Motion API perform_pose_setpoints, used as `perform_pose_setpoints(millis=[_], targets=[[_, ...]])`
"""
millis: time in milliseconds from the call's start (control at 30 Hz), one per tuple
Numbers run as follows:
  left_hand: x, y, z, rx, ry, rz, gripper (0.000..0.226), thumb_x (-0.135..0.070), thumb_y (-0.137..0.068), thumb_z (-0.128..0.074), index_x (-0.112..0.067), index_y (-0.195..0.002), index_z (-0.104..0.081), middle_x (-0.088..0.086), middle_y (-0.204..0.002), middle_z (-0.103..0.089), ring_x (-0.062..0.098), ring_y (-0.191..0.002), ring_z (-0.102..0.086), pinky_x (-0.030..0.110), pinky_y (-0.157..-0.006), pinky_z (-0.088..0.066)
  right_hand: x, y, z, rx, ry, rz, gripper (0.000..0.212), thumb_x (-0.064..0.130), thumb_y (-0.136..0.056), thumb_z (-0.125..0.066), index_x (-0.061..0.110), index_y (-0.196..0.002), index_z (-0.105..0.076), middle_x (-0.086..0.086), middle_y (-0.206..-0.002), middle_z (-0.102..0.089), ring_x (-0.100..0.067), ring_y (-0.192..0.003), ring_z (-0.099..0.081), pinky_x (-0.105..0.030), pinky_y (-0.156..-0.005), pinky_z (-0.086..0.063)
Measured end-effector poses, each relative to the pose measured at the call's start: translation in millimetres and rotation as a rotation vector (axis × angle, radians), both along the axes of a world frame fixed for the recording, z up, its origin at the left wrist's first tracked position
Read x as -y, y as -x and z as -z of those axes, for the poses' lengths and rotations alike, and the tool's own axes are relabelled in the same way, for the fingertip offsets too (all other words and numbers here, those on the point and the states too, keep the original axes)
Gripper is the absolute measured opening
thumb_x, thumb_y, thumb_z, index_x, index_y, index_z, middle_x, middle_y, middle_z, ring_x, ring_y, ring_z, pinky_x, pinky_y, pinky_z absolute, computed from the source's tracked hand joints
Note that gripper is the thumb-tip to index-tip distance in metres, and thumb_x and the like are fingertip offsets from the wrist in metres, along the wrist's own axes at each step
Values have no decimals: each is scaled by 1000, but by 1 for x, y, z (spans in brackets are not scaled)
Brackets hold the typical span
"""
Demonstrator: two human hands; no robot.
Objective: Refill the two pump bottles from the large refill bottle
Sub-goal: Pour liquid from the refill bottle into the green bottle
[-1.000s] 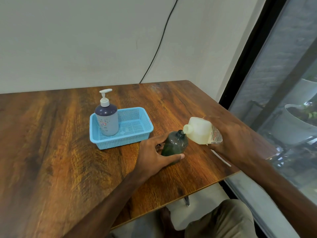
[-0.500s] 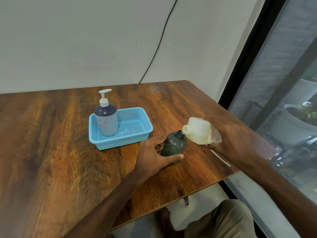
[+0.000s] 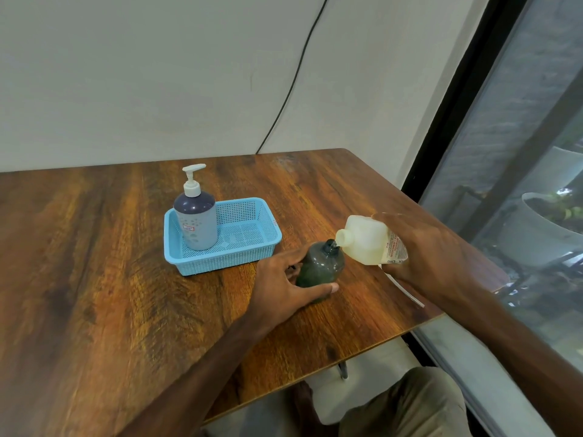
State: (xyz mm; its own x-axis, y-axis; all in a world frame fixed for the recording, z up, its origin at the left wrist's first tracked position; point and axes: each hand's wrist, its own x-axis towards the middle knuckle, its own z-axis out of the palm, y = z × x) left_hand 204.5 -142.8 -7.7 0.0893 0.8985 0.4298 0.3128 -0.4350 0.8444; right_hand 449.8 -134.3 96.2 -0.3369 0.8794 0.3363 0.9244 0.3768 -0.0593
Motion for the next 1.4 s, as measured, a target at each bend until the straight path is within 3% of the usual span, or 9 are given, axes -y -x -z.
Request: perform_pose_setpoints(millis=[267, 433, 667, 1000, 1400], targets=[[-1, 0, 0, -6, -11, -13, 74, -37, -65, -96, -38, -131, -60, -37, -114, -64, -13, -115, -60, 12, -92, -53, -4, -2, 3, 12, -7, -7, 80, 34, -71, -87, 22, -141, -51, -4, -137, -61, -30, -130, -54, -56, -90, -53], [-1, 0, 2, 18, -2, -17, 78, -36, -65, -97, -28, -135, -64, -25, -120, -68, -9, -115, -62, 13, -90, -54, -5, -3, 5, -1, -33, -28, 79, 34, -69, -88, 22, -139, -53, -3, -133, -63, -30, -127, -56, -55, -86, -55], [1, -1, 0, 9, 5, -15, 77, -34, -65, -97, -38, -131, -59, -36, -114, -63, -15, -114, -59, 7, -87, -50, -6, -3, 5, 11, -37, -32, 79, 36, -69, -88, 22, -139, -53, -3, -132, -64, -29, -126, -57, -54, -86, -55], [0, 0, 0, 16, -4, -1, 76, -32, -66, -97, -36, -131, -59, -34, -114, -63, -16, -114, -59, 4, -87, -48, -7, -3, 4, 6, -20, -36, 79, 37, -71, -87, 23, -140, -52, -2, -136, -62, -27, -129, -54, -54, -91, -53], [1, -1, -1, 30, -31, 0, 71, -30, -66, -97, -35, -128, -62, -32, -112, -68, -10, -112, -64, 12, -88, -53, -5, -1, -2, 14, 8, -31, 82, 34, -72, -87, 22, -144, -49, -4, -141, -58, -28, -133, -50, -56, -95, -51]])
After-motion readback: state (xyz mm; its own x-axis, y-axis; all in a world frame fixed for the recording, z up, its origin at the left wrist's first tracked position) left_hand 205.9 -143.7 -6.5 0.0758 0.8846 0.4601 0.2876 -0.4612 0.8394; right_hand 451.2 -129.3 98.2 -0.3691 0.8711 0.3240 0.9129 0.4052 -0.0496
